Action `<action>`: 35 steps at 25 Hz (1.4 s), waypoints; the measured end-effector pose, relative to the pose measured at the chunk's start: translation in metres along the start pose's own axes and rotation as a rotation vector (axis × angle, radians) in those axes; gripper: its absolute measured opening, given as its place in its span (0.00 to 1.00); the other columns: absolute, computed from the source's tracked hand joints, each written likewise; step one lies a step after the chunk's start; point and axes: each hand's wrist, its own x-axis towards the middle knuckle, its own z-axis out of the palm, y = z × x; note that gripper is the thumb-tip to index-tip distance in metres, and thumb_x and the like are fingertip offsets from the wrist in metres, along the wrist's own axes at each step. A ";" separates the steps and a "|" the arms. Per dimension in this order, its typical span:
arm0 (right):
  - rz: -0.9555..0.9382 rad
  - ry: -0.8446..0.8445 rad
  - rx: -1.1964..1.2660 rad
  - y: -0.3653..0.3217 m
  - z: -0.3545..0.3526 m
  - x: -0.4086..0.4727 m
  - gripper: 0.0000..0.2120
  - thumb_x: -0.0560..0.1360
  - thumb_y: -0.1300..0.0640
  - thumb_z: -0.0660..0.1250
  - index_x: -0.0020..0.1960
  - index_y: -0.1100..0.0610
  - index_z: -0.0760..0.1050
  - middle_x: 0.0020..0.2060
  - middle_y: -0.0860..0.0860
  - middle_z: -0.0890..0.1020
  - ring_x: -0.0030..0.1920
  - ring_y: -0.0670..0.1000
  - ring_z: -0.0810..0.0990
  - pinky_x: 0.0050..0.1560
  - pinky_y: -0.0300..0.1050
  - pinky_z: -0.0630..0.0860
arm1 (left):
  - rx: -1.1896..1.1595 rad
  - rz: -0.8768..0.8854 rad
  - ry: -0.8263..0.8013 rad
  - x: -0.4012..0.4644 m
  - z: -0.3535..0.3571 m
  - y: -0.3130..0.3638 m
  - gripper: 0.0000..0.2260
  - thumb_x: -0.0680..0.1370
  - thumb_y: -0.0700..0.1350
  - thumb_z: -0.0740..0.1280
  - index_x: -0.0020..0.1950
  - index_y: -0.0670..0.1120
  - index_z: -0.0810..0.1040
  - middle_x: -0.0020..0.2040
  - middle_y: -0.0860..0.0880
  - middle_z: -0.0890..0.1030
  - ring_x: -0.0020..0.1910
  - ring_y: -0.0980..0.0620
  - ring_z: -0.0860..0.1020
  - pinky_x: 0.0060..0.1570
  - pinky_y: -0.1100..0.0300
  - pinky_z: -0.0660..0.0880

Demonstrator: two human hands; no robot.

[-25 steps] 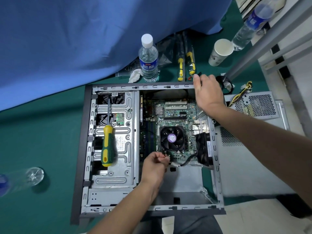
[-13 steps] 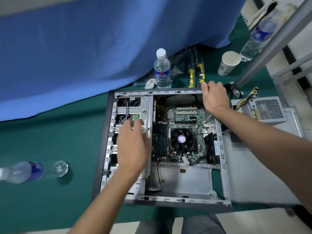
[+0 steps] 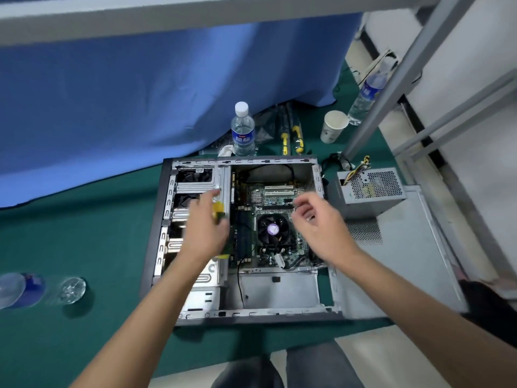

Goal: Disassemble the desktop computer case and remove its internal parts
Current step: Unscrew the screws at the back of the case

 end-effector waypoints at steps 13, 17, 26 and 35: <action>0.404 0.023 0.361 0.071 -0.024 -0.068 0.11 0.77 0.60 0.64 0.58 0.51 0.72 0.39 0.52 0.78 0.27 0.42 0.76 0.28 0.38 0.74 | 0.389 -0.060 -0.350 -0.031 0.113 -0.018 0.11 0.80 0.51 0.66 0.49 0.43 0.79 0.45 0.46 0.82 0.43 0.47 0.79 0.41 0.58 0.72; 0.447 0.045 0.452 0.092 -0.038 -0.091 0.09 0.76 0.61 0.65 0.53 0.49 0.73 0.35 0.52 0.76 0.25 0.45 0.74 0.25 0.39 0.71 | 0.408 -0.137 -0.313 -0.036 0.156 -0.004 0.11 0.79 0.51 0.66 0.50 0.44 0.79 0.48 0.42 0.82 0.46 0.41 0.79 0.41 0.56 0.72; 0.417 -0.034 0.488 0.126 -0.066 -0.121 0.08 0.77 0.60 0.65 0.53 0.49 0.74 0.38 0.54 0.76 0.27 0.47 0.74 0.27 0.40 0.71 | 0.029 -0.079 -0.322 -0.049 0.165 0.006 0.05 0.81 0.42 0.61 0.51 0.42 0.72 0.46 0.45 0.79 0.42 0.48 0.77 0.43 0.55 0.72; 0.429 0.038 0.493 0.154 -0.047 -0.100 0.08 0.77 0.60 0.66 0.54 0.52 0.75 0.36 0.51 0.78 0.28 0.47 0.75 0.27 0.39 0.72 | 0.702 0.308 -0.523 -0.010 0.172 0.015 0.11 0.77 0.46 0.70 0.54 0.42 0.76 0.50 0.46 0.77 0.48 0.46 0.77 0.49 0.56 0.75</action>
